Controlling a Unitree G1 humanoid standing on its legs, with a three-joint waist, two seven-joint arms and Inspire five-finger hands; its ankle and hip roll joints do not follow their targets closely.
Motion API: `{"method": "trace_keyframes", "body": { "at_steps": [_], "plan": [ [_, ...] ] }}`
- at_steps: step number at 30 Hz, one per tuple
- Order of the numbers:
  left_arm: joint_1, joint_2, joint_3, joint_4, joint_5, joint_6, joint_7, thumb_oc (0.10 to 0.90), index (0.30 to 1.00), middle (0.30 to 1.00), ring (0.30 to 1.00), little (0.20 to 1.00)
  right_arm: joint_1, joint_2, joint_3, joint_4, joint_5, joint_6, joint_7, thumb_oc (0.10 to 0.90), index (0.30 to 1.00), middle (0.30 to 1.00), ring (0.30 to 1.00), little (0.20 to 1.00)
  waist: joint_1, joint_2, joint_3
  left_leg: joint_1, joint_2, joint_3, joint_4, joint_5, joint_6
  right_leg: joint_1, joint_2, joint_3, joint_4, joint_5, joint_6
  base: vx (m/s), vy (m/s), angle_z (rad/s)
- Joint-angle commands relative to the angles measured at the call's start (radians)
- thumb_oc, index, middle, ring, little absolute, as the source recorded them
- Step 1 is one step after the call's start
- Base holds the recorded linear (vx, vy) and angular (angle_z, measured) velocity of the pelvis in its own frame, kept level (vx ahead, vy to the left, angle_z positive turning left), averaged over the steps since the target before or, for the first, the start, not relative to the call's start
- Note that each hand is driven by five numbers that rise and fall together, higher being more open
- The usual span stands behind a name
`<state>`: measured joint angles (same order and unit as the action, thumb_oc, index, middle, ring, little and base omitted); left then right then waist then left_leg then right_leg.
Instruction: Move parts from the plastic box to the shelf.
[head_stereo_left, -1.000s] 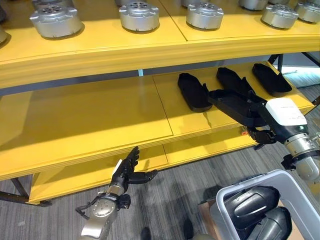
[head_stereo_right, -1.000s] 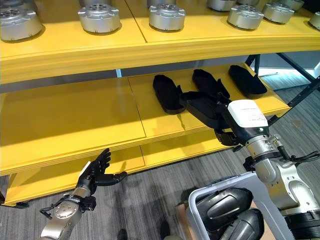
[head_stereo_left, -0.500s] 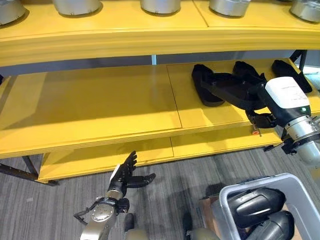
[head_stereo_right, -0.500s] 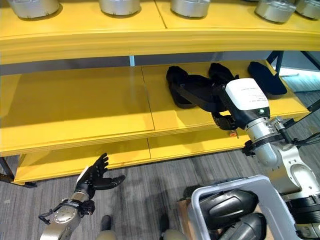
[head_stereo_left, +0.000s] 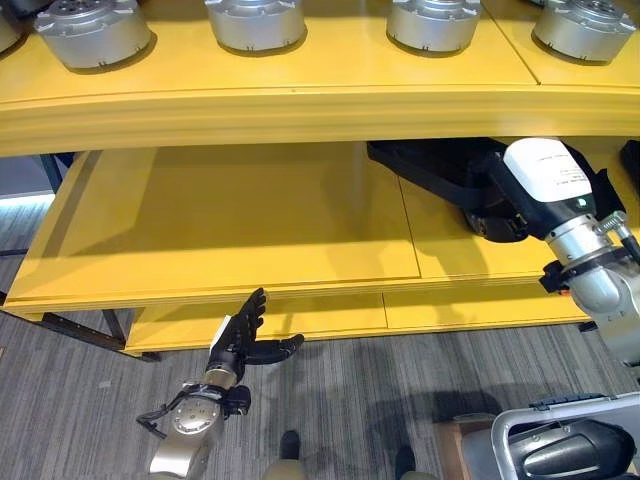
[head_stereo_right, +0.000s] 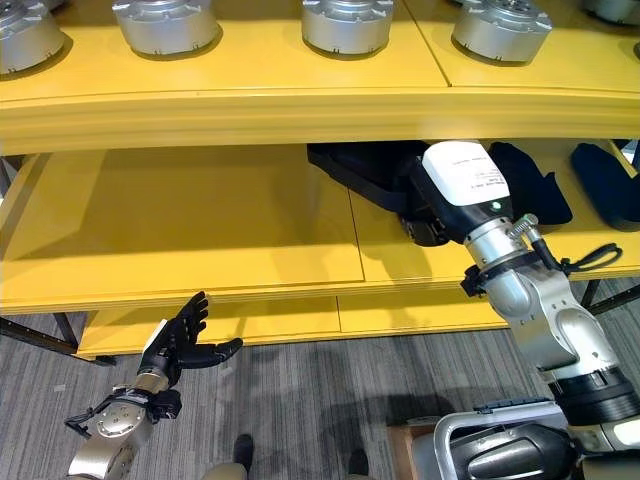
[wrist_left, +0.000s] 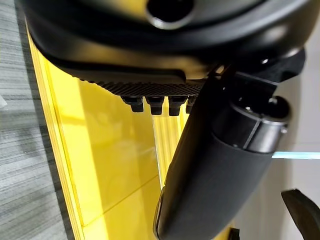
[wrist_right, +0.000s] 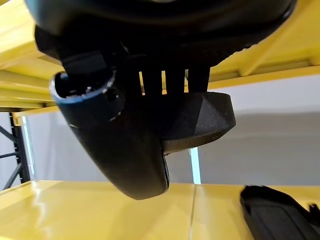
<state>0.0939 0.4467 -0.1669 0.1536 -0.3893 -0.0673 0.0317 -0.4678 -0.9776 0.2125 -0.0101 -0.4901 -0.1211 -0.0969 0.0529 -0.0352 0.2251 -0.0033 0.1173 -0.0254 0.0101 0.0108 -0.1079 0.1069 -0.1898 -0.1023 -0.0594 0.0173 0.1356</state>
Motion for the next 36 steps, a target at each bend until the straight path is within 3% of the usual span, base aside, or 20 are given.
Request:
{"method": "trace_keyframes", "body": {
  "at_steps": [1, 10, 15, 20, 26, 31, 36],
  "plan": [
    [-0.033, 0.042, -0.015, -0.086, -0.037, -0.101, 0.008, 0.9, 1.0, 1.0, 1.0, 1.0, -0.231, 0.009, 0.027, 0.05, 0.011, 0.02, -0.109, 0.4, 0.3, 0.3, 0.3, 0.3, 0.031, -0.064, -0.134, -0.132, 0.019, 0.012, 0.204, -0.088, 0.001, -0.024, -0.051, -0.001, 0.164, -0.101, 0.029, 0.01, 0.021, 0.06],
    [-0.032, 0.061, -0.018, -0.101, -0.051, -0.107, 0.003, 0.9, 1.0, 1.0, 1.0, 1.0, -0.441, 0.032, 0.183, 0.191, 0.023, 0.043, -0.096, 0.4, 0.3, 0.3, 0.3, 0.3, 0.064, -0.071, -0.117, -0.181, 0.007, -0.004, 0.271, -0.112, 0.004, -0.03, -0.051, -0.019, 0.192, -0.118, 0.026, 0.01, -0.003, 0.1],
    [-0.037, 0.077, -0.014, -0.113, -0.062, -0.112, 0.01, 0.9, 1.0, 1.0, 1.0, 1.0, -0.532, 0.087, 0.262, 0.29, 0.042, 0.054, -0.083, 0.4, 0.3, 0.3, 0.3, 0.3, 0.084, -0.069, -0.099, -0.217, 0.009, -0.023, 0.303, -0.115, 0.0, -0.048, -0.044, -0.034, 0.217, -0.133, 0.021, -0.02, -0.031, 0.1],
    [-0.05, 0.109, -0.018, -0.122, -0.085, -0.129, 0.017, 0.9, 1.0, 1.0, 1.0, 1.0, -0.707, 0.167, 0.369, 0.46, 0.082, 0.071, -0.083, 0.4, 0.3, 0.3, 0.3, 0.3, 0.116, -0.049, -0.034, -0.289, 0.017, -0.05, 0.391, -0.134, 0.004, -0.147, -0.041, -0.036, 0.358, -0.178, 0.006, -0.09, -0.023, 0.1],
    [-0.077, 0.116, -0.035, -0.124, -0.105, -0.138, 0.026, 0.9, 1.0, 1.0, 1.0, 1.0, -0.821, 0.194, 0.415, 0.538, 0.113, 0.077, -0.097, 0.4, 0.3, 0.3, 0.3, 0.3, 0.119, -0.026, 0.001, -0.375, 0.015, -0.069, 0.506, -0.17, 0.013, -0.254, -0.048, -0.027, 0.517, -0.235, -0.01, -0.09, 0.01, 0.04],
    [-0.083, 0.109, -0.042, -0.127, -0.118, -0.141, 0.037, 0.9, 1.0, 1.0, 1.0, 1.0, -0.903, 0.193, 0.433, 0.643, 0.211, 0.087, -0.107, 0.4, 0.3, 0.3, 0.3, 0.3, 0.125, -0.013, 0.031, -0.475, 0.006, -0.097, 0.658, -0.229, 0.032, -0.355, -0.052, -0.013, 0.682, -0.306, -0.038, -0.06, 0.008, 0.04],
    [-0.078, 0.108, -0.039, -0.124, -0.126, -0.141, 0.042, 0.9, 1.0, 1.0, 1.0, 1.0, -0.939, 0.19, 0.459, 0.728, 0.256, 0.096, -0.11, 0.4, 0.3, 0.3, 0.3, 0.3, 0.131, -0.009, 0.044, -0.518, 0.001, -0.106, 0.724, -0.263, 0.041, -0.393, -0.056, -0.004, 0.743, -0.339, -0.046, -0.02, 0.007, 0.03]
  ]
}}
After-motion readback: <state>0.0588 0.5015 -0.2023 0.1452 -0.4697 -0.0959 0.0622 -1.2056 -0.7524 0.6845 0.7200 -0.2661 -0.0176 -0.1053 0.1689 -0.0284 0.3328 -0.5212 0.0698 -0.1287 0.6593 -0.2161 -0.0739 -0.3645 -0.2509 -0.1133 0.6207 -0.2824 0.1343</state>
